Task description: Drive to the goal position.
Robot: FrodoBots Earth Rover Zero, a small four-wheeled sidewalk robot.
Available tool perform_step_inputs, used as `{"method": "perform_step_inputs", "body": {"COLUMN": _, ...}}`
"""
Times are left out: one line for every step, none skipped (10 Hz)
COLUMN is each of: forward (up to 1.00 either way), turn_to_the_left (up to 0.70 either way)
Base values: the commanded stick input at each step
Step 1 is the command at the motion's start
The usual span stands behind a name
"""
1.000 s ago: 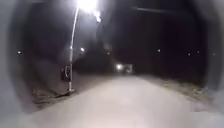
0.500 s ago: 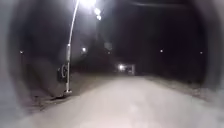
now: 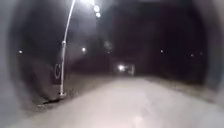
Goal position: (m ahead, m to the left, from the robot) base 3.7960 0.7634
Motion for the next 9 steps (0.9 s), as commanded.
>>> {"method": "perform_step_inputs", "body": {"forward": 0.03, "turn_to_the_left": 0.0}}
{"method": "perform_step_inputs", "body": {"forward": 0.0, "turn_to_the_left": 0.0}}
{"method": "perform_step_inputs", "body": {"forward": 0.0, "turn_to_the_left": 0.0}}
{"method": "perform_step_inputs", "body": {"forward": 0.0, "turn_to_the_left": 0.0}}
{"method": "perform_step_inputs", "body": {"forward": 0.0, "turn_to_the_left": 0.0}}
{"method": "perform_step_inputs", "body": {"forward": 0.0, "turn_to_the_left": 0.0}}
{"method": "perform_step_inputs", "body": {"forward": 0.0, "turn_to_the_left": 0.0}}
{"method": "perform_step_inputs", "body": {"forward": 0.0, "turn_to_the_left": 0.0}}
{"method": "perform_step_inputs", "body": {"forward": 0.57, "turn_to_the_left": 0.0}}
